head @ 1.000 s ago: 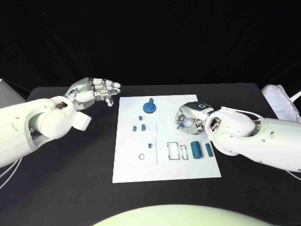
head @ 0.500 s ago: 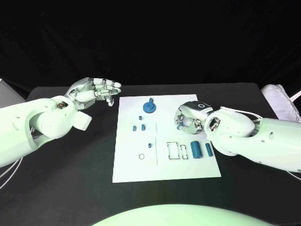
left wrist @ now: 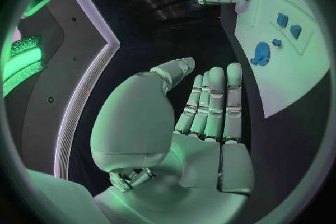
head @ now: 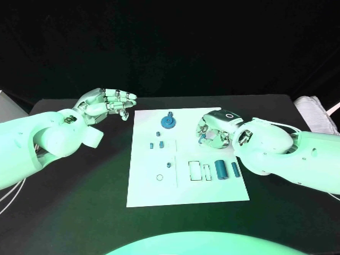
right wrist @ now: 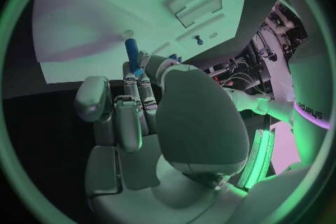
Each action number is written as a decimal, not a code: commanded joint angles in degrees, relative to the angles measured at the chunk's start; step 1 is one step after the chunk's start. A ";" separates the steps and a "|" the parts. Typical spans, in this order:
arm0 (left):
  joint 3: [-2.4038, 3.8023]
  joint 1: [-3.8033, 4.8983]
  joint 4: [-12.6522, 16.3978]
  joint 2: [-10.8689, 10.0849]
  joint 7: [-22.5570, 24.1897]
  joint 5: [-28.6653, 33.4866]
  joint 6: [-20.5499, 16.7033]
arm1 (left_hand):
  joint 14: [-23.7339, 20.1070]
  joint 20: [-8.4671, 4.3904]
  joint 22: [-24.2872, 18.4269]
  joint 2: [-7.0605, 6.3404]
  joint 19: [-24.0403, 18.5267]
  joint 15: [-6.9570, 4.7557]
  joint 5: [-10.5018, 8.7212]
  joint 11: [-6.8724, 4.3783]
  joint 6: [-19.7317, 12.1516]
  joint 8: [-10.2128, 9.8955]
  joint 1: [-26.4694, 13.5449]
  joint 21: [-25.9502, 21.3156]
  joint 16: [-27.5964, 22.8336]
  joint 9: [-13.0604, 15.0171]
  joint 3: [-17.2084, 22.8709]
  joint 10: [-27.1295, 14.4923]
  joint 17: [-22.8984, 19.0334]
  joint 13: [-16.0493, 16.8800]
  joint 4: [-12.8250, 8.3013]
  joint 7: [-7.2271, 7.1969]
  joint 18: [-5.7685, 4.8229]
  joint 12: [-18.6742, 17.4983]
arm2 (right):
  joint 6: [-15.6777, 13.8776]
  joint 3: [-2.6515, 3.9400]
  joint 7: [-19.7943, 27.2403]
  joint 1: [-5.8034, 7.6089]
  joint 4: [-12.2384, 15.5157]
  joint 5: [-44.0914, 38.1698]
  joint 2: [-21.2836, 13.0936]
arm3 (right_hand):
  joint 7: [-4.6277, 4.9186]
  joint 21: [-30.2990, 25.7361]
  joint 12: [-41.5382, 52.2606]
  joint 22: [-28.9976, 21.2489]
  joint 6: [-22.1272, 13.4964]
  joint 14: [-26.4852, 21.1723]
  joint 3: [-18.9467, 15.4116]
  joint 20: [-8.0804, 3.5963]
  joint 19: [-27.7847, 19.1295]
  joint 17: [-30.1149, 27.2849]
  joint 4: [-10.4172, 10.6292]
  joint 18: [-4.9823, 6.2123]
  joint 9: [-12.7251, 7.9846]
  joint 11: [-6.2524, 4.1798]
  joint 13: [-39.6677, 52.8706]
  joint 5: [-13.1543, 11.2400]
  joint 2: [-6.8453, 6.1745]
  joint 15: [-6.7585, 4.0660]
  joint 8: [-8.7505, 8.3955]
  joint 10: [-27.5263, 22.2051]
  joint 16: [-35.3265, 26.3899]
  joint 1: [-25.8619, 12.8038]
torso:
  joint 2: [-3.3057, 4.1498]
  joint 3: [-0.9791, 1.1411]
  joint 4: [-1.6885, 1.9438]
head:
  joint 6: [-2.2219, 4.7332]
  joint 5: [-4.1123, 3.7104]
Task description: Assemble the parts on the task board
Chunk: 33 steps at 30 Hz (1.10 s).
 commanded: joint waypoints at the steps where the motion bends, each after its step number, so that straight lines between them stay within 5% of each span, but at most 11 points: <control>1: 0.04 0.02 -0.02 0.25 0.31 0.51 0.41 | 0.03 0.44 -0.09 0.00 0.07 0.30 0.03 -0.10 -0.31 0.27 -0.66 -0.20 -0.22 -0.03 0.01 -0.45 -0.09 -0.05 0.21 0.78 0.84 0.19 | 0.61 0.09 -0.33 1.00 1.34 1.32 -0.35 | -0.08 0.25 0.41 0.06 0.29 2.60 2.79 -0.32 -0.10 0.09 -3.04 -1.10 0.09 -4.41 3.84 0.38 0.83 -0.39 0.23 5.50 0.20 0.09 | -0.11 -0.09 -0.05 | 0.17 -0.04; 8: 0.04 0.02 -0.14 0.49 0.33 0.61 0.40 | 0.03 0.44 -0.09 0.00 0.07 0.30 0.03 -0.10 -0.31 0.27 -0.66 -0.20 -0.22 -0.03 0.01 -0.45 -0.09 -0.05 0.21 0.78 0.84 0.19 | 1.98 0.15 -0.54 3.18 4.87 2.48 -0.59 | -0.09 0.38 0.36 0.22 0.36 2.61 2.95 -0.33 -0.06 0.13 -3.25 -1.13 0.15 -4.42 3.93 0.38 0.86 -0.40 0.29 5.58 0.22 -0.09 | -0.29 -0.28 -0.08 | 0.30 0.05; 16: 0.04 0.02 -0.17 0.75 0.34 0.68 0.37 | 0.03 0.44 -0.09 0.00 0.07 0.30 0.03 -0.10 -0.31 0.27 -0.66 -0.20 -0.22 -0.03 0.01 -0.45 -0.09 -0.05 0.21 0.78 0.84 0.19 | 2.17 0.10 -0.36 3.42 6.94 1.48 2.69 | -0.09 0.40 0.27 0.29 0.36 2.61 3.15 -0.34 -0.08 0.07 -3.55 -1.13 0.19 -4.42 4.03 0.40 0.88 -0.40 0.31 5.61 0.20 -0.27 | -0.32 -0.30 -0.13 | 0.36 0.94; 25: 0.04 0.01 -0.13 1.09 0.40 0.76 0.42 | 0.03 0.45 -0.12 0.06 0.08 0.30 0.04 -0.09 -0.42 0.37 -0.68 -0.25 -0.19 -0.03 0.01 -0.56 -0.09 -0.06 0.30 0.80 0.85 0.34 | 1.79 -0.18 0.28 0.14 6.96 -1.34 8.43 | -0.09 0.37 0.21 0.28 0.33 2.62 3.28 -0.34 -0.12 0.11 -3.71 -1.11 0.21 -4.41 4.08 0.41 0.92 -0.40 0.30 5.62 0.21 -0.35 | -0.30 -0.30 -0.05 | 0.00 3.17; 33: 0.04 0.01 -0.10 1.26 0.38 0.76 0.48 | 0.03 0.46 -0.14 0.10 0.09 0.30 0.05 -0.09 -0.47 0.42 -0.65 -0.27 -0.18 -0.03 0.03 -0.61 -0.09 -0.06 0.32 0.80 0.85 0.42 | 1.71 -0.27 0.85 -2.54 6.76 -2.22 10.88 | -0.07 0.41 0.08 0.37 0.27 2.62 3.58 -0.35 -0.14 0.07 -4.09 -1.11 0.24 -4.39 4.19 0.43 0.99 -0.40 0.28 5.63 0.20 -0.52 | -0.20 -0.27 -0.03 | -0.43 4.08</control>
